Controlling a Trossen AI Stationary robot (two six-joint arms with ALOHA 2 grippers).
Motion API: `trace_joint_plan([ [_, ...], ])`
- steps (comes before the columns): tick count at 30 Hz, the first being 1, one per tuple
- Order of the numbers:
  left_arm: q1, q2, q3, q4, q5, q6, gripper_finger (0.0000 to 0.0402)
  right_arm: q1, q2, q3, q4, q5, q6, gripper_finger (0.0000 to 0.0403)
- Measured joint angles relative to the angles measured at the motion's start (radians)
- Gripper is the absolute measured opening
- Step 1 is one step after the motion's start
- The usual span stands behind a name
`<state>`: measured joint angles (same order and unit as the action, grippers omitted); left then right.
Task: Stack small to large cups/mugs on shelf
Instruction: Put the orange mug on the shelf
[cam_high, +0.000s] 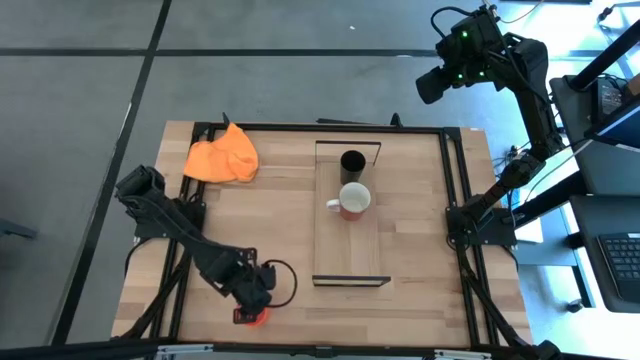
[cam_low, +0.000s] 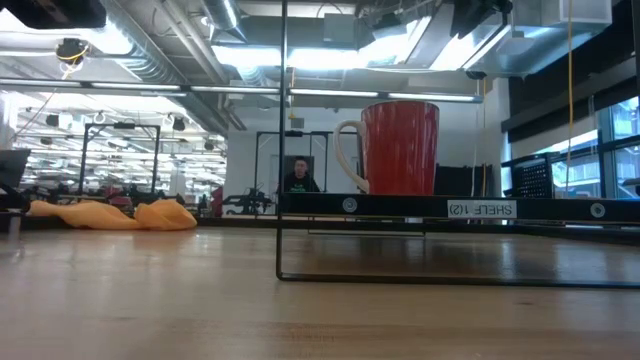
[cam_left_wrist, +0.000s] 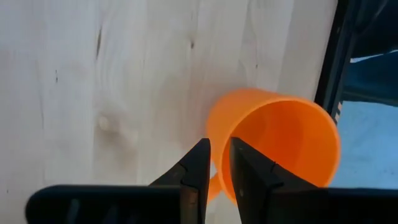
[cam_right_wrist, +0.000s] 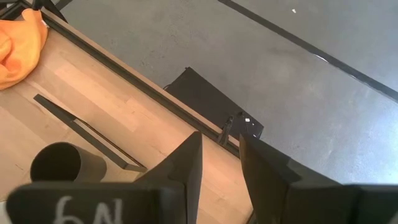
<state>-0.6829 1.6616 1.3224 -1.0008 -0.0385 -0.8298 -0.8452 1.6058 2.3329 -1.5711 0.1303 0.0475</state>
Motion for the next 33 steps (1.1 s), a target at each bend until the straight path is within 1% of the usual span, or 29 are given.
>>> trace_joint_plan([
  [7,-0.030,0.000,0.000,-0.005,0.012,0.001,0.0055,0.000,0.000,0.000,0.000,0.000,0.000,0.0110],
  [23,-0.034,0.009,-0.002,-0.008,0.003,0.002,0.0055,0.000,0.000,0.000,0.000,0.000,0.003,0.0110],
  [33,-0.040,0.008,-0.055,0.026,0.021,-0.006,0.0055,0.000,0.000,0.000,0.000,0.000,0.003,0.0110],
])
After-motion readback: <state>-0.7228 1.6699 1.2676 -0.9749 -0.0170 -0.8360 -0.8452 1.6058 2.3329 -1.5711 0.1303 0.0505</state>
